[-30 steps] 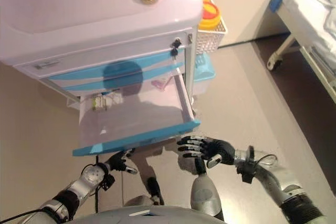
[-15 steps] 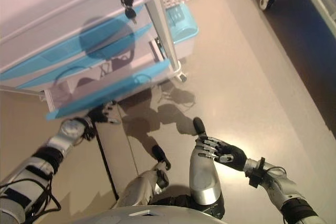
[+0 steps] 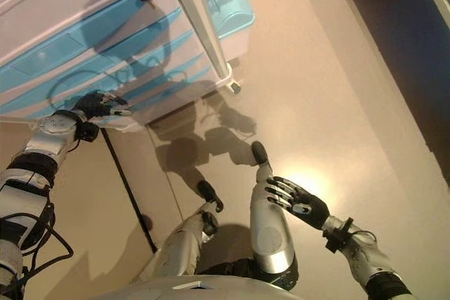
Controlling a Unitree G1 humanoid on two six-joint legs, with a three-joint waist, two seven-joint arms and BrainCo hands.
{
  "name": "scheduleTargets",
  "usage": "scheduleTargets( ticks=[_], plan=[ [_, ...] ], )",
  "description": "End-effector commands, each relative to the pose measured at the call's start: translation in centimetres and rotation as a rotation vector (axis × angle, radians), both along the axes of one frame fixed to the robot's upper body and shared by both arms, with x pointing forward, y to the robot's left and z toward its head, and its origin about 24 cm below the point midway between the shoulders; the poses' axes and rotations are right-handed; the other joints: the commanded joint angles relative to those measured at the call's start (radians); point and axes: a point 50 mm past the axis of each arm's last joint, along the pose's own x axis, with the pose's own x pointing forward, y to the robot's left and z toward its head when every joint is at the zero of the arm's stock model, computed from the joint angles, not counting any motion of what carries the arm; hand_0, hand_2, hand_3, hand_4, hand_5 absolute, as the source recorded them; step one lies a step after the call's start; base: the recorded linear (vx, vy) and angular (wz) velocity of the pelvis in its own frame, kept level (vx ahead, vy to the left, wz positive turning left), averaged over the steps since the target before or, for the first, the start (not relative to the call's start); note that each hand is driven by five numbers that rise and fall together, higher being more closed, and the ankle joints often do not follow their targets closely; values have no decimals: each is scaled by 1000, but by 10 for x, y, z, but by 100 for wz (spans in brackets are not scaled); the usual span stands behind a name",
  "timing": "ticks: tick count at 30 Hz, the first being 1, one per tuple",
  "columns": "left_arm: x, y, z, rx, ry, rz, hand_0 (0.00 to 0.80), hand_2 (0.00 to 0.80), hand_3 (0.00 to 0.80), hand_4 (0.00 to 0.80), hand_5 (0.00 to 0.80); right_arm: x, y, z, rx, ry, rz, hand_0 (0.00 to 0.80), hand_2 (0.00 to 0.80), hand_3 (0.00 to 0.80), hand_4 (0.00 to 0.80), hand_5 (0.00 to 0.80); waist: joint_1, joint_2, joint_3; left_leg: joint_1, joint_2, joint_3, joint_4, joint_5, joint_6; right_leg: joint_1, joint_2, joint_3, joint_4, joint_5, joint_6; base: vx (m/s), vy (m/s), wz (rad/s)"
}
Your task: Open the drawer and pick up the medicine
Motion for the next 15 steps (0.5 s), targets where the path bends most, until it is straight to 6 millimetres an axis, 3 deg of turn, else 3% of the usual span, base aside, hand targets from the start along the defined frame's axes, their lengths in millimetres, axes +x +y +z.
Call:
scheduleTargets(
  ticks=[1, 6, 9, 10, 13, 15],
  plan=[
    [-14, 47, 63, 43, -190, 105, 0, 0, 0, 0, 0, -10, 11, -3, 49, -3, -2, 0, 0, 0, 0, 0, 1, -65, -27, -124, -18, -26, 300, -178, 34, -40, -26, 17, 82, -81, 59, -10, -54, 8],
    [-9, 29, 49, 16, -123, -30, 0, 0, 0, 0, 0, -7, 11, -4, 0, -9, -6, 0, 0, 0, 0, 0, 22, -71, -27, -103, -19, -44, 286, -181, 32, -8, -26, 5, 71, -76, 61, 5, -98, 4],
    [-3, 1, 29, -62, -69, -161, 0, 0, 0, 0, 0, -2, 7, -4, -43, 1, -76, 0, 0, 0, 0, 0, 47, -72, -27, -69, -23, -64, 258, -174, 29, 35, -26, -17, 50, -71, 62, -18, -160, 12],
    [-3, -3, 26, -87, -62, -182, 0, 0, 0, 0, 0, 1, 6, -4, -64, 3, -92, 0, 0, 0, 0, 0, 50, -83, -27, -76, -28, -55, 245, -140, 32, 26, -30, -14, 46, -48, 56, -65, -215, 21],
    [-9, -29, -10, -180, 21, -294, 0, 0, 0, 0, 0, 7, -4, -9, -156, 59, -205, 0, 0, 0, 0, 0, 79, -84, -27, -21, -34, -75, 199, -128, 26, 86, -29, -40, 21, -44, 55, 9, -170, 13],
    [-19, -52, -43, -235, 94, -372, 0, 0, 0, 0, 0, 10, -10, -15, -221, 107, -263, 0, 0, 0, 0, 0, 102, -82, -39, 23, -38, -91, 158, -115, 21, 132, -24, -57, 1, -45, 52, 72, -175, 10]
  ],
)
